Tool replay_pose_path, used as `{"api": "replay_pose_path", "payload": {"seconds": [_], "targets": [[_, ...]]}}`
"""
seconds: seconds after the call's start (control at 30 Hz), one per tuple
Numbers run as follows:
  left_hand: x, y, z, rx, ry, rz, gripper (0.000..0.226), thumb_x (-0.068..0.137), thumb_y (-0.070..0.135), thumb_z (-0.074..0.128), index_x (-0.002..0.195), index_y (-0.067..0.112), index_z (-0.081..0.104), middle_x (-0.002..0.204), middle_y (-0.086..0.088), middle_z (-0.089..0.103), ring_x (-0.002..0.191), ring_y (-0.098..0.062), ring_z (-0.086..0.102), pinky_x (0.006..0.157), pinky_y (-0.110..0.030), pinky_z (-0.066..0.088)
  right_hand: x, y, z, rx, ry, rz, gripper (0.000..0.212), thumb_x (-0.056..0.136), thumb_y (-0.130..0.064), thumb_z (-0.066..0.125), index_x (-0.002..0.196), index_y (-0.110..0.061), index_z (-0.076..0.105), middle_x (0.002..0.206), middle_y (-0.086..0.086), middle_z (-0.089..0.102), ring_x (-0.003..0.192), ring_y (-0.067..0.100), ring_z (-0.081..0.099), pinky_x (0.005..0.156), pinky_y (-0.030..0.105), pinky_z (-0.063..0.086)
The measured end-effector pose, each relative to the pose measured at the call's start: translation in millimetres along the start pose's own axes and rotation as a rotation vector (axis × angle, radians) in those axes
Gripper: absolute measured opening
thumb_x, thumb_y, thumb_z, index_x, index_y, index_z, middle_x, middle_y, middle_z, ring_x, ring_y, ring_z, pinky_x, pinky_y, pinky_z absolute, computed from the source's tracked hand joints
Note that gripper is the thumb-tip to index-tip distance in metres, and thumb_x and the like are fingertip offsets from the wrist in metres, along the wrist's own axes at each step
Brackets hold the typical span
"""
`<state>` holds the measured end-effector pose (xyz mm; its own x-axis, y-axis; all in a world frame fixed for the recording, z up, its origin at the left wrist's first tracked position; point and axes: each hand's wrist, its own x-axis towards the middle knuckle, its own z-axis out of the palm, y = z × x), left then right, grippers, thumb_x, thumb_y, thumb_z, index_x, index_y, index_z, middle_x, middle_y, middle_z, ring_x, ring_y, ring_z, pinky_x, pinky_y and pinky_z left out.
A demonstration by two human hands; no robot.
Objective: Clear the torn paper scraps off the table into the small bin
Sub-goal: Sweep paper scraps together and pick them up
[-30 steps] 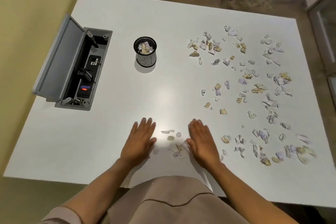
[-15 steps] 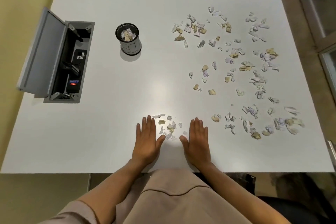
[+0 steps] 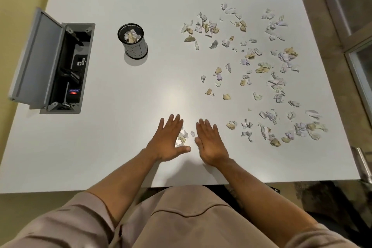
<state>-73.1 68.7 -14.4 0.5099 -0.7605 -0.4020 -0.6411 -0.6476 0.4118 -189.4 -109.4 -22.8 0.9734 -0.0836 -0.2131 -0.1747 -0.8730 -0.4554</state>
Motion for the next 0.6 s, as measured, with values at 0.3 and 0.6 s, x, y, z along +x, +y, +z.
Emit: {"api": "replay_pose_path", "payload": {"seconds": [0.3, 0.6], "targets": [[-24, 6, 7, 0.056, 0.026, 0.208, 0.072, 0.093, 0.057, 0.047, 0.152, 0.019, 0.03, 0.162, -0.005, 0.019, 0.151, -0.026, 0.009, 0.119, -0.051, 0.018, -29, -2, -3, -0.135, 0.098, -0.262, 0.05, 0.102, -0.032, 0.035, 0.133, 0.002, 0.053, 0.14, 0.018, 0.051, 0.132, 0.033, 0.047, 0.109, 0.047, 0.038], [-59, 15, 0, -0.07, 0.125, -0.363, 0.108, 0.063, 0.073, 0.07, 0.149, 0.03, 0.022, 0.14, -0.002, 0.035, 0.123, -0.029, 0.037, 0.088, -0.041, 0.046, -43, -10, -19, -0.012, -0.066, 0.303, 0.09, 0.069, -0.047, 0.08, 0.14, -0.004, 0.043, 0.117, 0.015, 0.05, 0.103, 0.033, 0.051, 0.069, 0.043, 0.054]]}}
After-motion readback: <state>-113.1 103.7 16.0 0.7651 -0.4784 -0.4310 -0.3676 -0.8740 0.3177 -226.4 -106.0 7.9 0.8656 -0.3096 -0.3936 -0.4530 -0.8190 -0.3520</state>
